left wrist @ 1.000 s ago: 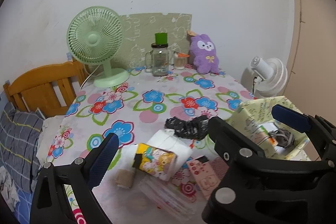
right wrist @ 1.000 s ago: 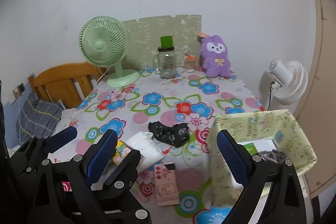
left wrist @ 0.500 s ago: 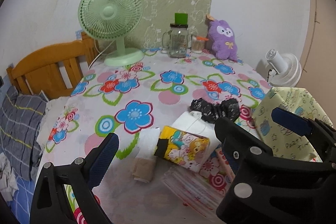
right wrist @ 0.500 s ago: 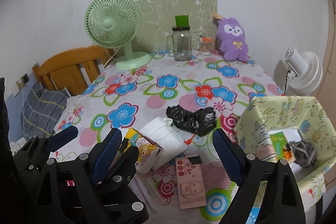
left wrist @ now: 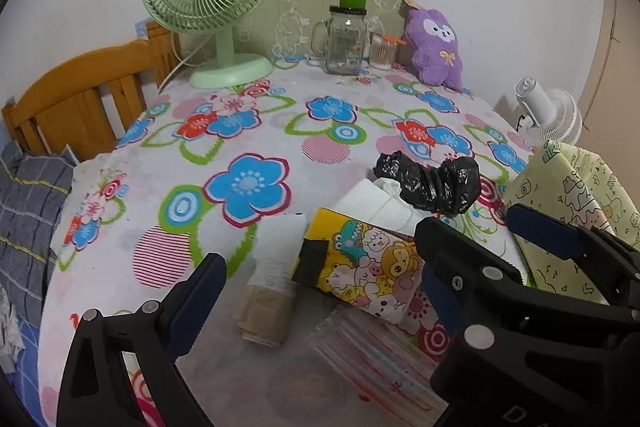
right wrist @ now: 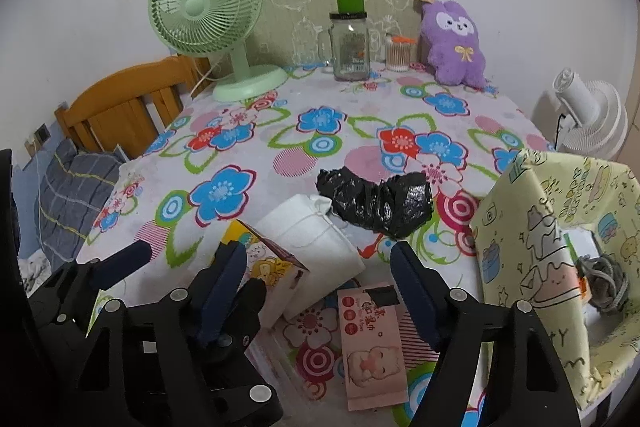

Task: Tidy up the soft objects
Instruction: 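Move both tools back over the remaining items on the table, then grasp the pink wet-wipe pack with the right tool while the left grasps the yellow cartoon pack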

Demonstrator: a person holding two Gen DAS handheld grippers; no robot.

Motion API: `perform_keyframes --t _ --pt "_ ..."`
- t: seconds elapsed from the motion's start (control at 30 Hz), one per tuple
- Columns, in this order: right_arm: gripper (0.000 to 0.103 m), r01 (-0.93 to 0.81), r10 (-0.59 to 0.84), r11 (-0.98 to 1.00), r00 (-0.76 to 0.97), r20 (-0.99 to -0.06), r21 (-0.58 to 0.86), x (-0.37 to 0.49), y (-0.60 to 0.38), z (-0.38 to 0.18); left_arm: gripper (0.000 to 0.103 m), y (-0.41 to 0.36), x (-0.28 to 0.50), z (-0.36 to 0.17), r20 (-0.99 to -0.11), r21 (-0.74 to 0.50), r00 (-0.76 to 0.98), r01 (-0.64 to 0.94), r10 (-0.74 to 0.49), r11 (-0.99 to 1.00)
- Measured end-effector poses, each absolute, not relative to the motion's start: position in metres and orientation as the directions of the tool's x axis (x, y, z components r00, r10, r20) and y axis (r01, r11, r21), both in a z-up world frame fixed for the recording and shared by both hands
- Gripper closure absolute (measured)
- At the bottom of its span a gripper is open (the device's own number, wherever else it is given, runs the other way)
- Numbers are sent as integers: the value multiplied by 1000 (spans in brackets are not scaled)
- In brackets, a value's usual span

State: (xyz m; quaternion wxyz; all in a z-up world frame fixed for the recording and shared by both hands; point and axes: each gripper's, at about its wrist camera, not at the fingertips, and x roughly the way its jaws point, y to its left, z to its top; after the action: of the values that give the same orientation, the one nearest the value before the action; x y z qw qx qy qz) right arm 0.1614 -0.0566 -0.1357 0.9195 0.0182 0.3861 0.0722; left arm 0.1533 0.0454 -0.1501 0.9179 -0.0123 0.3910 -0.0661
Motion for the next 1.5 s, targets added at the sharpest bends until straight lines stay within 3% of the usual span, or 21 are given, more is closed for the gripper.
perform_keyframes --t 0.43,0.63,0.8,0.9,1.13,1.37,1.4,1.5 --pt "26 -93 135 991 651 -747 99 168 -70 -155 4 26 165 -167 -746 -42 649 176 -148 984" --pt "26 -68 118 993 638 -761 98 168 -76 -162 21 22 165 -175 -758 -65 625 211 -185 975" --pt "26 -67 127 992 626 -769 110 167 -78 -166 23 28 164 -177 -760 -82 622 196 -189 977" --pt "33 -59 114 993 626 -772 99 166 -78 -167 23 32 161 -178 -761 -77 624 183 -176 980" --pt "34 -36 103 994 592 -799 101 165 -82 -178 24 31 152 -179 -762 -18 637 162 -118 987" --pt "50 -48 126 992 552 -824 120 171 -82 -189 25 24 152 -184 -769 32 635 161 -79 986" --pt "57 -49 118 993 555 -823 109 171 -81 -189 25 24 153 -185 -774 28 628 163 -82 986" --pt "58 -53 105 994 557 -824 92 173 -80 -190 25 24 154 -185 -777 20 623 164 -88 986"
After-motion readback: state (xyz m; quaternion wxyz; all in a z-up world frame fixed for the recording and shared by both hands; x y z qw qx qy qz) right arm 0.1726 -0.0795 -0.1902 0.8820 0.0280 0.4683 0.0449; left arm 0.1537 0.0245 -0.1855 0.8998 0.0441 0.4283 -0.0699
